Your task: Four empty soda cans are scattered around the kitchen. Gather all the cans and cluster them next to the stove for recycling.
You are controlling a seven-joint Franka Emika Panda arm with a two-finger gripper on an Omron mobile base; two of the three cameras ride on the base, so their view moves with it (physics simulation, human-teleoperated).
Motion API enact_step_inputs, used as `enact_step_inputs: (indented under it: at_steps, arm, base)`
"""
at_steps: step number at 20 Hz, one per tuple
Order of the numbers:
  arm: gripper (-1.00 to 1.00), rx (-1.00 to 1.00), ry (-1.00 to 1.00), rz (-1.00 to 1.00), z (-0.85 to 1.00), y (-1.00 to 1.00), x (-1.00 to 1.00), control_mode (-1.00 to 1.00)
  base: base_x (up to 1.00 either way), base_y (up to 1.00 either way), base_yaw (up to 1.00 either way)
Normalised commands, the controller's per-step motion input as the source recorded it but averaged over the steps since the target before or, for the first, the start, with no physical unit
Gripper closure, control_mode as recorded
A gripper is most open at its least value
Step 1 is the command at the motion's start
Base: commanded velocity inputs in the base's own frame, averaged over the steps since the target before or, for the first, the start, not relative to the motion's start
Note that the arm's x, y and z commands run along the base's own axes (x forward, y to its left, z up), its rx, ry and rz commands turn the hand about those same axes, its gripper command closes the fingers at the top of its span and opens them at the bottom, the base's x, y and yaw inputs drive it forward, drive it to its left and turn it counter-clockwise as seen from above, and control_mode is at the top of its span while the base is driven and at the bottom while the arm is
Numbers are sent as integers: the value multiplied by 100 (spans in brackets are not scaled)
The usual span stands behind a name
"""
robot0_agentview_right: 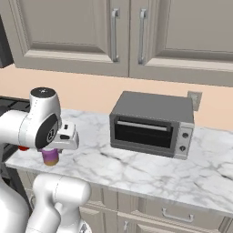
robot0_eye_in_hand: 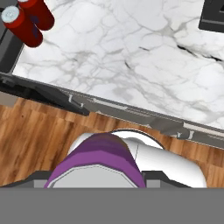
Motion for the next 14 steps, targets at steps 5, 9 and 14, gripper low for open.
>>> enact_step_inputs:
  at_steps: [5,9,14]
  arm:
    - [100,0,0,0,0,0,0,100]
    - [100,0,0,0,0,0,0,100]
    - [100,0,0,0,0,0,0,100]
  base:
    - [7,12,-5]
    - [0,0,0]
    - [0,0,0]
